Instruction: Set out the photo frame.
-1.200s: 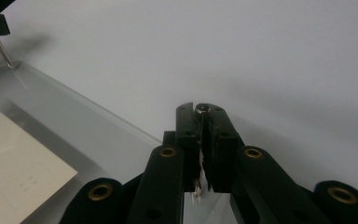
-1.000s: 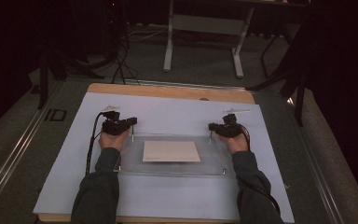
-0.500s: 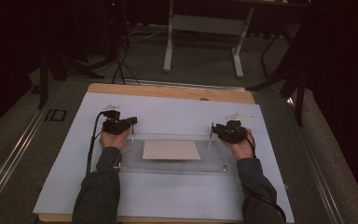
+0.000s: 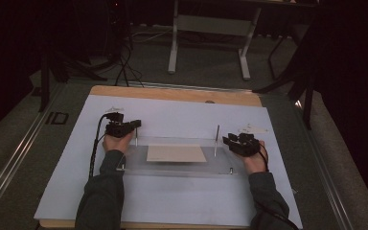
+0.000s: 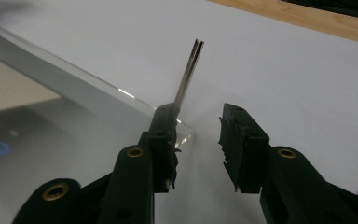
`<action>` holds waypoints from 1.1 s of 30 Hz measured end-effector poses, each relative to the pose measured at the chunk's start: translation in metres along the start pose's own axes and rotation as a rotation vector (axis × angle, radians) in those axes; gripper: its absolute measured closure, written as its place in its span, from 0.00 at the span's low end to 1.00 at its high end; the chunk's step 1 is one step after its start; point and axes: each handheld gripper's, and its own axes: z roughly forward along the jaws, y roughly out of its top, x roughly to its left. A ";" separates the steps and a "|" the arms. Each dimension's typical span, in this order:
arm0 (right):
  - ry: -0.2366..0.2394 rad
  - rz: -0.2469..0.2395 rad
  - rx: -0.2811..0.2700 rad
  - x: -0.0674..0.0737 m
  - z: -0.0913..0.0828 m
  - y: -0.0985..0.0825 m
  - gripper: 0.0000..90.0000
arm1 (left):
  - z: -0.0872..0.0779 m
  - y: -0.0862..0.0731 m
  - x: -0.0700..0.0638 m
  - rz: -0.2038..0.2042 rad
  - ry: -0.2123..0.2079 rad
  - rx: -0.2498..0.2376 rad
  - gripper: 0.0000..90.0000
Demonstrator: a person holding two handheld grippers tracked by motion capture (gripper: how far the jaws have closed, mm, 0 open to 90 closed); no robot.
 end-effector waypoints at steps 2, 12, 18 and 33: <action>-0.010 -0.009 0.005 0.000 -0.001 -0.003 0.71 | 0.000 0.000 0.000 -0.002 0.001 0.002 0.95; 0.002 -0.027 0.037 -0.003 -0.002 -0.014 0.69 | 0.001 0.001 0.000 -0.016 0.000 0.010 0.95; 0.020 -0.049 0.053 0.001 0.001 -0.018 0.71 | 0.001 0.002 0.000 -0.018 0.004 0.016 0.95; 0.101 -0.146 0.033 0.011 0.004 -0.021 0.61 | 0.002 0.004 0.001 -0.034 0.002 0.029 0.95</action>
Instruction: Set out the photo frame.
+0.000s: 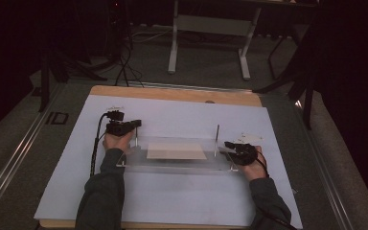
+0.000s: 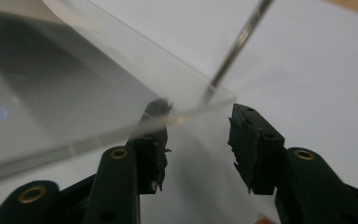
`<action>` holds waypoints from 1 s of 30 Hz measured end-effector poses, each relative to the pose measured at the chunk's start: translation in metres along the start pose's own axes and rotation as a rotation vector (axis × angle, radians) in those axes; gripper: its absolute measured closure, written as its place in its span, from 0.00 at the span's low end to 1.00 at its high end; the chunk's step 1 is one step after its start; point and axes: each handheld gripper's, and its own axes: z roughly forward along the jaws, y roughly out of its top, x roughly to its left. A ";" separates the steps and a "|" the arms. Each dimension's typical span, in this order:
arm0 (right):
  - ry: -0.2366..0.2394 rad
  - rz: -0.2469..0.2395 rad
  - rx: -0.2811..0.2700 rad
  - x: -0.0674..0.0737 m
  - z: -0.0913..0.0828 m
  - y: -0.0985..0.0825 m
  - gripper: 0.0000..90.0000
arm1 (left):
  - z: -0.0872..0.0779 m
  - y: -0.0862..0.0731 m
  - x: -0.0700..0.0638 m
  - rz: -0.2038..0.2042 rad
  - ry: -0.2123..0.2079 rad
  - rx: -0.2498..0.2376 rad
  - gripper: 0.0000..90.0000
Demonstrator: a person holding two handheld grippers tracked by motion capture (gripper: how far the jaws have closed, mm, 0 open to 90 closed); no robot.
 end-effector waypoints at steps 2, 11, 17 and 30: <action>0.001 -0.017 -0.006 0.002 -0.001 0.001 0.61 | 0.000 0.000 0.000 -0.001 -0.002 0.005 0.95; 0.043 -0.116 -0.109 0.013 -0.003 0.006 0.48 | 0.001 0.002 0.001 -0.007 -0.002 0.016 0.95; 0.075 -0.118 -0.132 0.015 -0.001 0.006 0.52 | 0.001 0.002 0.002 -0.015 -0.011 0.018 0.94; 0.087 -0.101 -0.131 0.013 -0.001 0.007 0.52 | -0.001 0.001 0.005 -0.029 -0.035 0.003 0.92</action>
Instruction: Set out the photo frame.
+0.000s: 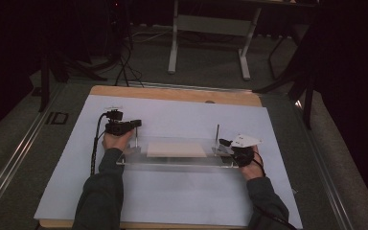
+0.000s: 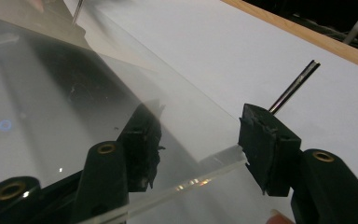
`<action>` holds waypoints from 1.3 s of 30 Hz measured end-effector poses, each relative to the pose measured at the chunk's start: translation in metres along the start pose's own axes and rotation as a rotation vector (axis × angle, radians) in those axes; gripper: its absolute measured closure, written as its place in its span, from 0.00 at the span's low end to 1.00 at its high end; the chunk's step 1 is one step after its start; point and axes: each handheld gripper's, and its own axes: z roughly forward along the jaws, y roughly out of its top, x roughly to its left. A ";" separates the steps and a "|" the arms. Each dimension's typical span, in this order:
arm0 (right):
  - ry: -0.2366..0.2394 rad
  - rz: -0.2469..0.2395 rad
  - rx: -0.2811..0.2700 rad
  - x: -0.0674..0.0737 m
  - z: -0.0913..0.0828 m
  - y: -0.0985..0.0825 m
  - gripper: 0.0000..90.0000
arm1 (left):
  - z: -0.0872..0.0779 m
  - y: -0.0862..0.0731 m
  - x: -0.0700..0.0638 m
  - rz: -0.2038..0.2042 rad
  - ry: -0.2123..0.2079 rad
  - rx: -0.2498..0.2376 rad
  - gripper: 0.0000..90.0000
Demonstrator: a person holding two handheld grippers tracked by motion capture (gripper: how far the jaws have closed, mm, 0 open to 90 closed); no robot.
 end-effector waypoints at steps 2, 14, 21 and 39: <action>0.001 -0.005 0.001 0.000 0.000 0.000 0.52 | -0.001 -0.001 0.000 0.008 0.020 -0.004 0.85; 0.006 0.008 0.004 -0.001 0.000 0.001 0.52 | -0.024 -0.012 -0.002 0.080 0.002 -0.061 0.75; 0.007 0.007 0.003 -0.002 0.000 0.002 0.52 | -0.040 -0.023 -0.005 0.112 0.016 -0.085 0.72; 0.017 0.042 0.006 -0.005 0.001 0.005 0.52 | -0.070 -0.047 -0.003 0.254 0.056 -0.092 0.67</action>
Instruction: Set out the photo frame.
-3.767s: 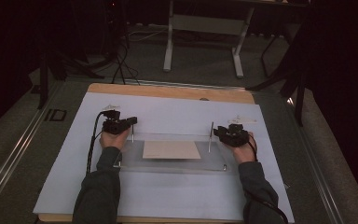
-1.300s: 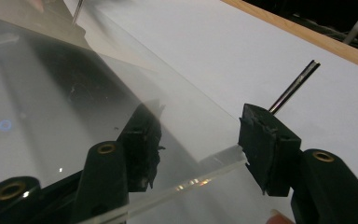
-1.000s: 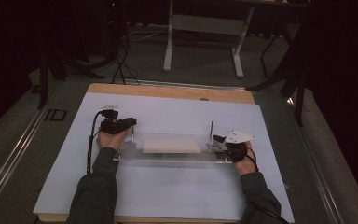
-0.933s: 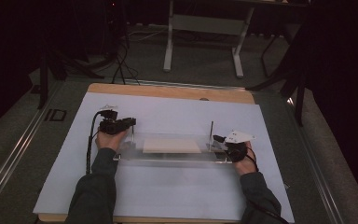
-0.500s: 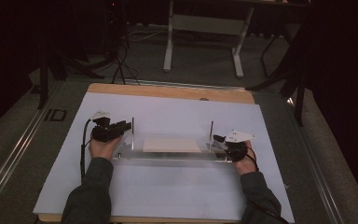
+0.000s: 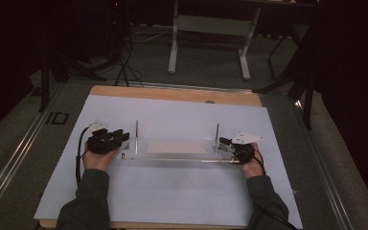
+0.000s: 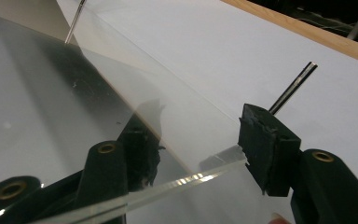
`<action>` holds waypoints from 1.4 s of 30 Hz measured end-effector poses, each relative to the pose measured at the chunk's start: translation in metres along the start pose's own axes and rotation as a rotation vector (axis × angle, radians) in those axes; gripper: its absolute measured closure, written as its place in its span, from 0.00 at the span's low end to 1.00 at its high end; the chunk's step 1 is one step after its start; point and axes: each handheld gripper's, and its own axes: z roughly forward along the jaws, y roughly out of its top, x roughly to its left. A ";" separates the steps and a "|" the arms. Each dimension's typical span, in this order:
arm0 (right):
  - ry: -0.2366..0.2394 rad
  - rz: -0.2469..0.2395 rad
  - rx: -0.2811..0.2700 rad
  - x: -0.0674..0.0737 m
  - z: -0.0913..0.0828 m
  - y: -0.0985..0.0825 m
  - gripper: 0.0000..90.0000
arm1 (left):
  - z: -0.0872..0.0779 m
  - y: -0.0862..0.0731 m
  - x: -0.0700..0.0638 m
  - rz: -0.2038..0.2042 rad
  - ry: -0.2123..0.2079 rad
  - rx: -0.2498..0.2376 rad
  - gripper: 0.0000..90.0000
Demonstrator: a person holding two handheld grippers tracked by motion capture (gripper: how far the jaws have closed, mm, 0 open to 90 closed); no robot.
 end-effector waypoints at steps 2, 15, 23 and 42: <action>0.001 0.002 -0.002 -0.001 0.001 0.000 0.52 | -0.002 -0.003 0.002 0.000 -0.006 -0.006 0.66; -0.004 0.043 -0.007 -0.004 0.001 0.005 0.52 | -0.009 -0.015 0.003 0.105 0.034 0.013 0.62; -0.009 0.069 -0.009 -0.005 0.002 0.008 0.51 | -0.007 -0.016 -0.007 0.200 -0.001 0.021 0.61; 0.007 0.081 -0.013 -0.008 0.003 0.009 0.49 | 0.005 -0.007 -0.032 0.309 -0.045 -0.043 0.54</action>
